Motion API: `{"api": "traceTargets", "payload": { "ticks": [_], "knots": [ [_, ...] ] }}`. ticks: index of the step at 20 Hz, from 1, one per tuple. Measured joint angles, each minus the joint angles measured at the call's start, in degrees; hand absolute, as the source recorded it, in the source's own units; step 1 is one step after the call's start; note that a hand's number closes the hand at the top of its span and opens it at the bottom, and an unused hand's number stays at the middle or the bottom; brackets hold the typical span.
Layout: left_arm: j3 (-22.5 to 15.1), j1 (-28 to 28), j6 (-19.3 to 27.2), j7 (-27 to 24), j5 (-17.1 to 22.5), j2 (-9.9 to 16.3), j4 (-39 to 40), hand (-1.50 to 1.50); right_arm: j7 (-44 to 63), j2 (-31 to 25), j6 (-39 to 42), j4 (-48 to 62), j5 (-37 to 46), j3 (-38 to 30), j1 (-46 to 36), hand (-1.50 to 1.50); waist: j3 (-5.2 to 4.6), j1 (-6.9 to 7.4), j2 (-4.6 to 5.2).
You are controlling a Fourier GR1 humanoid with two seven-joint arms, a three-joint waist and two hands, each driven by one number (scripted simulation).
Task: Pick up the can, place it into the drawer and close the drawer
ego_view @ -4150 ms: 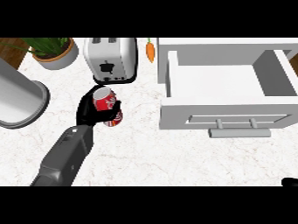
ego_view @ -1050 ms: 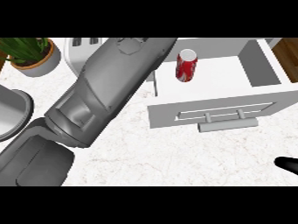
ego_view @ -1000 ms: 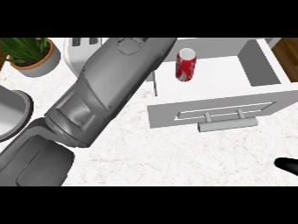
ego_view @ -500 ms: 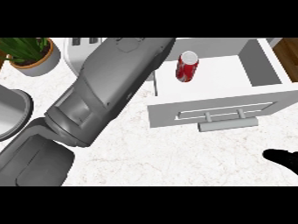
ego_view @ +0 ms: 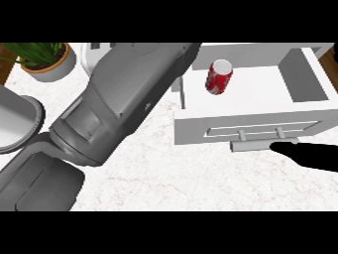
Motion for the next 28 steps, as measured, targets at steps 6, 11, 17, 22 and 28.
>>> {"api": "traceTargets", "payload": {
  "ticks": [6,11,17,22,28],
  "knots": [
    [-0.3,-1.5,0.0,-0.1,-0.4,0.1,1.7,-1.5,-3.4,0.3,-3.5,10.4,10.9,6.0,-3.9,-1.5,-0.01,1.49,-0.34],
    [0.1,-1.0,-1.2,-0.6,-1.0,0.2,2.1,-1.5,-5.7,0.5,-6.8,20.5,18.7,9.1,-7.6,-1.5,-0.04,2.85,-0.7],
    [1.2,-0.8,-3.0,0.7,-1.3,1.9,1.5,-1.5,-9.3,3.4,-14.1,35.4,26.2,11.5,-13.0,-1.5,-0.06,3.97,-0.94],
    [1.3,0.7,-3.0,1.9,-2.2,3.4,-0.4,-1.5,-10.5,6.2,-20.3,47.7,30.2,10.6,-19.5,-1.5,-0.08,4.92,-1.26],
    [0.8,3.5,-4.3,4.2,-3.2,6.2,-4.1,-1.5,-11.2,8.0,-30.1,62.1,34.1,7.5,-26.9,-1.5,-0.08,6.34,-1.38]
  ]
}}
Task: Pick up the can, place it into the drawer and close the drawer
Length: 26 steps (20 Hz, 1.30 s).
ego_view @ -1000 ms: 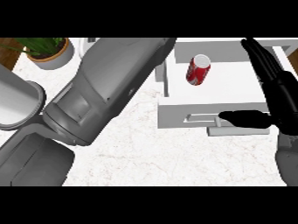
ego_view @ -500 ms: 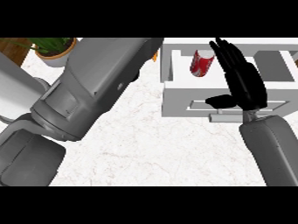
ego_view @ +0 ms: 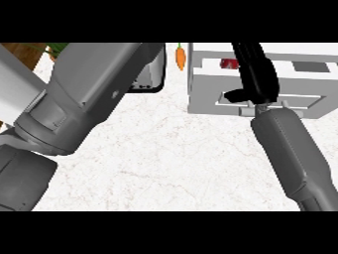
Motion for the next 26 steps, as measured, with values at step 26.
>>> {"api": "traceTargets", "payload": {
  "ticks": [26],
  "knots": [
    [-2.0,15.2,-4.9,7.7,-1.8,10.5,-20.2,-1.5,-8.2,-1.0,-10.8,32.9,0.1,-10.6,-24.1,-1.5,0.41,3.28,1.13]
  ]
}}
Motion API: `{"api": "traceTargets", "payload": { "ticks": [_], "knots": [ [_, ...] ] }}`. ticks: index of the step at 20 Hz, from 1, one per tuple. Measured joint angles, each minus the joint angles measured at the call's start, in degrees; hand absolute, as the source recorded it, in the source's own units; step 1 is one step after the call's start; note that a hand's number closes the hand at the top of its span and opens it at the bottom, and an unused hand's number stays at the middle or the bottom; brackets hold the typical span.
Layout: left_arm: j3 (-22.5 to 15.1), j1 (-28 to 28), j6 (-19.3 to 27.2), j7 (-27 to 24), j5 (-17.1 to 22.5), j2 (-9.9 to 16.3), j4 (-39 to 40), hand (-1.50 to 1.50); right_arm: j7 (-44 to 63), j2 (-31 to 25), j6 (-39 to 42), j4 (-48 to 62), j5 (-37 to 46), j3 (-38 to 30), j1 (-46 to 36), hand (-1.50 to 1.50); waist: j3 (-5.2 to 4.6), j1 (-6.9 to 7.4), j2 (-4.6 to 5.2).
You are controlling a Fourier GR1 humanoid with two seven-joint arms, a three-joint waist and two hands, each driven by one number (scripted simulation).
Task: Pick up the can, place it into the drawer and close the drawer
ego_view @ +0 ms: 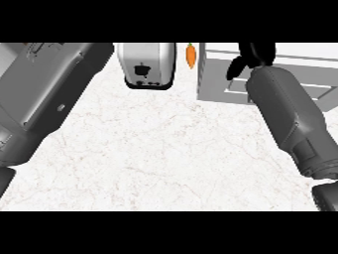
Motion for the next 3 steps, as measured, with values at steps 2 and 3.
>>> {"api": "traceTargets", "payload": {
  "ticks": [2,3],
  "knots": [
    [-0.2,1.0,0.2,0.5,-0.1,0.5,-1.7,-1.5,-1.7,0.1,0.1,0.5,-0.7,-0.8,-0.4,-1.5,0.07,-0.06,0.08],
    [-0.4,1.9,0.2,0.4,-0.2,0.5,-2.6,-1.5,-2.6,0.0,0.1,0.7,-1.1,-1.2,-0.5,-1.5,0.07,-0.06,0.11]
  ]
}}
